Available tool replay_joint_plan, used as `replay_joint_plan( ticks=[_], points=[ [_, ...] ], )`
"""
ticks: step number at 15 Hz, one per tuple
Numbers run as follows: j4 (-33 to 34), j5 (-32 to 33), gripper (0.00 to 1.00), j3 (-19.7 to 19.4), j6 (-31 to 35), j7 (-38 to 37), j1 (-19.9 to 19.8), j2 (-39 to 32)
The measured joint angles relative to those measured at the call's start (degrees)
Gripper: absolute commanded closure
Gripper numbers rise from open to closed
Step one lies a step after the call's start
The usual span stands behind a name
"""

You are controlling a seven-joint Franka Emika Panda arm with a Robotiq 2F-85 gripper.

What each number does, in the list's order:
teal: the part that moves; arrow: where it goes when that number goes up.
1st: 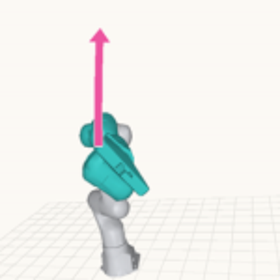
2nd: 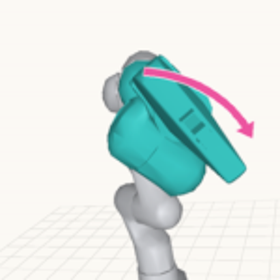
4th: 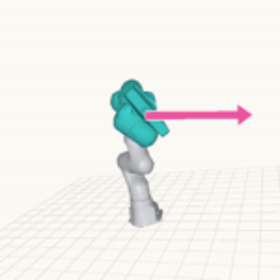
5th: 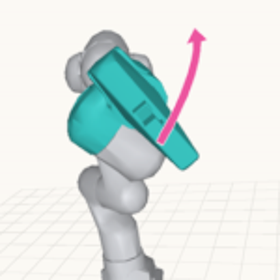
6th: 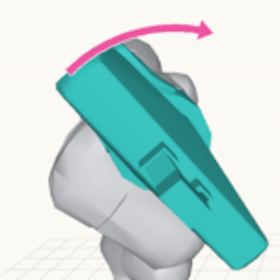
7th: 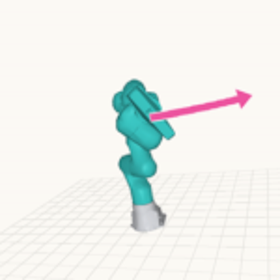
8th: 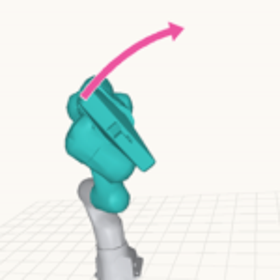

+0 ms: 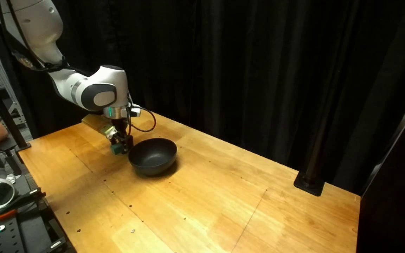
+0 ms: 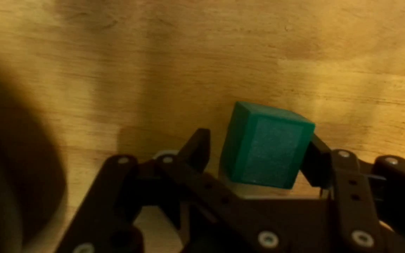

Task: Put the green block in the black bowl

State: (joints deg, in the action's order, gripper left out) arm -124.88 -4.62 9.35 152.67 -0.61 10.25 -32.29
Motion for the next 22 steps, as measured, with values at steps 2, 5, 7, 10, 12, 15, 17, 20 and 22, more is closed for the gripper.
replay_joint_plan(
  ticks=[2,5,7,10,12,15,17,20,22],
  points=[
    [-0.08,0.06,0.79,-0.2,-0.21,-1.24,0.45,0.52],
    [-0.85,1.17,0.81,-1.28,-0.99,-3.18,1.28,2.13],
    [-2.33,1.9,0.81,-2.0,-2.23,-3.59,1.3,4.53],
    [-4.98,3.4,0.81,-3.96,-4.31,-4.91,1.21,10.79],
    [-5.94,6.08,0.81,-6.03,-5.21,-7.24,1.17,14.75],
    [-5.89,11.81,0.31,-9.58,-5.18,-11.89,0.9,17.96],
    [-5.3,14.41,0.23,-11.15,-5.2,-14.09,0.29,18.25],
    [-4.61,15.99,0.01,-12.28,-5.65,-15.46,-0.89,18.24],
    [-4.46,14.7,0.0,-11.89,-7.56,-14.48,-2.05,18.39]
  ],
)
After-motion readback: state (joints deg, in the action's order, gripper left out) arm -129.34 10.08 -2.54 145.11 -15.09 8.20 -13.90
